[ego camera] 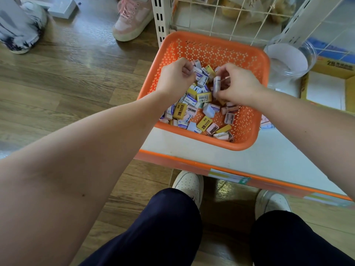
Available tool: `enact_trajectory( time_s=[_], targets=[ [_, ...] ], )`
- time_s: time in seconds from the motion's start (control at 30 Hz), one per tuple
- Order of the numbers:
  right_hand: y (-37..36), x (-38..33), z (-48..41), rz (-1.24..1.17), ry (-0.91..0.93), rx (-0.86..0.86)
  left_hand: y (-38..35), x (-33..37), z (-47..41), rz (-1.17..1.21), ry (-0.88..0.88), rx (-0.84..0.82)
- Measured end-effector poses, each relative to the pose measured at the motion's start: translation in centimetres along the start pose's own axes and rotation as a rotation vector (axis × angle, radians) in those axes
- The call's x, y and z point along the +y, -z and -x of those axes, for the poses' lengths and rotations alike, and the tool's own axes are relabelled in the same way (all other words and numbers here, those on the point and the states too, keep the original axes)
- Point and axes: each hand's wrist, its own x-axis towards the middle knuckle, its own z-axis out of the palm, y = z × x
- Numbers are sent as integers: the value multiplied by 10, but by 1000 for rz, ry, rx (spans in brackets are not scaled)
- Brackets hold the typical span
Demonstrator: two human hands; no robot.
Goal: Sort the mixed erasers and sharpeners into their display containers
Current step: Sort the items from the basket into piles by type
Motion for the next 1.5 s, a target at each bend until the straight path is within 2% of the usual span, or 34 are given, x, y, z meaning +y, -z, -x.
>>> enact_trajectory(
  time_s=[0.2, 0.33, 0.4, 0.6, 0.73, 0.93, 1.1, 1.2, 1.37, 1.5],
  targets=[
    [32, 16, 17, -143, -25, 266, -19, 30, -4, 128, 50, 96],
    [55, 51, 36, -298, -96, 461, -35, 54, 0, 163, 17, 105],
    [65, 74, 49, -316, -149, 505, -43, 68, 0, 175, -11, 106],
    [83, 145, 94, -319, -268, 483, -85, 124, 7, 208, -148, 75],
    [92, 182, 121, -239, -324, 494, -127, 169, 20, 213, -230, -45],
    [106, 235, 161, -166, -389, 504, -203, 210, 51, 272, -197, -208],
    [121, 270, 187, -159, -456, 504, -242, 230, 70, 197, -206, -392],
    [121, 290, 205, -130, -456, 504, -255, 240, 76, 145, -162, -431],
    [116, 309, 220, -101, -505, 376, -280, 248, 85, 57, 57, -533],
    [115, 310, 213, -72, -492, 338, -291, 250, 93, 53, 143, -589]
  ],
)
